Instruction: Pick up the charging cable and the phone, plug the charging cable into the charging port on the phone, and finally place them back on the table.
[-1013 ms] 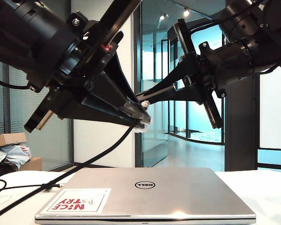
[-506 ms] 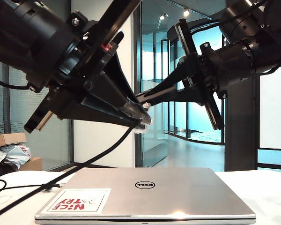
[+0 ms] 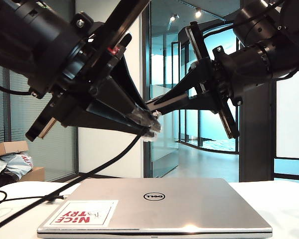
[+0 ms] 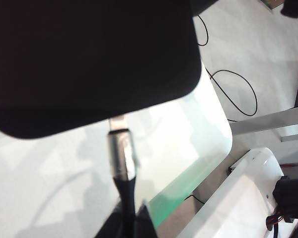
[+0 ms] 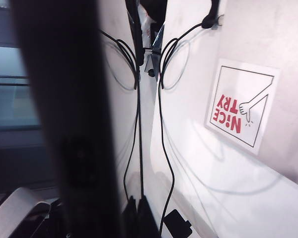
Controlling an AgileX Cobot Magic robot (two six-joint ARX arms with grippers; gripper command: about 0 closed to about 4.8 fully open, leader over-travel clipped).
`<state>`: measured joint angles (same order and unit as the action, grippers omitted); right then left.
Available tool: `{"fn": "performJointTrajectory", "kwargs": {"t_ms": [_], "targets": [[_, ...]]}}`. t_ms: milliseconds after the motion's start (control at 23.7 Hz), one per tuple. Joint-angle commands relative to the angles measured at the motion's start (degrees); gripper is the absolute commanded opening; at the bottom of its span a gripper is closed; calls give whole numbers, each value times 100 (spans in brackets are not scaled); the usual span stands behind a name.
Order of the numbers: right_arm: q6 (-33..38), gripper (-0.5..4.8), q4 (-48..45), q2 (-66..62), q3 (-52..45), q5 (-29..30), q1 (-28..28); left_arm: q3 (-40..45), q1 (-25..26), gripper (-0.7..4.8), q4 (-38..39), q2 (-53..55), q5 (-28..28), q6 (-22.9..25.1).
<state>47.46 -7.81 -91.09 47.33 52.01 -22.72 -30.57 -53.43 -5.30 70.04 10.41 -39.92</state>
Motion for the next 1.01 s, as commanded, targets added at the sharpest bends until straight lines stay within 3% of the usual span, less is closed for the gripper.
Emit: {"fn": "performJointTrajectory", "kwargs": {"t_ms": [42, 338, 633, 1013], "targets": [[20, -6, -153, 48, 35, 44, -11, -13, 7, -6, -122, -15, -9, 2], [59, -6, -216, 50, 37, -11, -11, -13, 7, -6, -170, -15, -9, -251], [522, -6, -909, 59, 37, -79, 2, -13, 4, -6, -166, -15, -9, -516], [522, -6, -876, 59, 22, -74, 4, -13, 7, -6, -166, -17, -9, -516]]}}
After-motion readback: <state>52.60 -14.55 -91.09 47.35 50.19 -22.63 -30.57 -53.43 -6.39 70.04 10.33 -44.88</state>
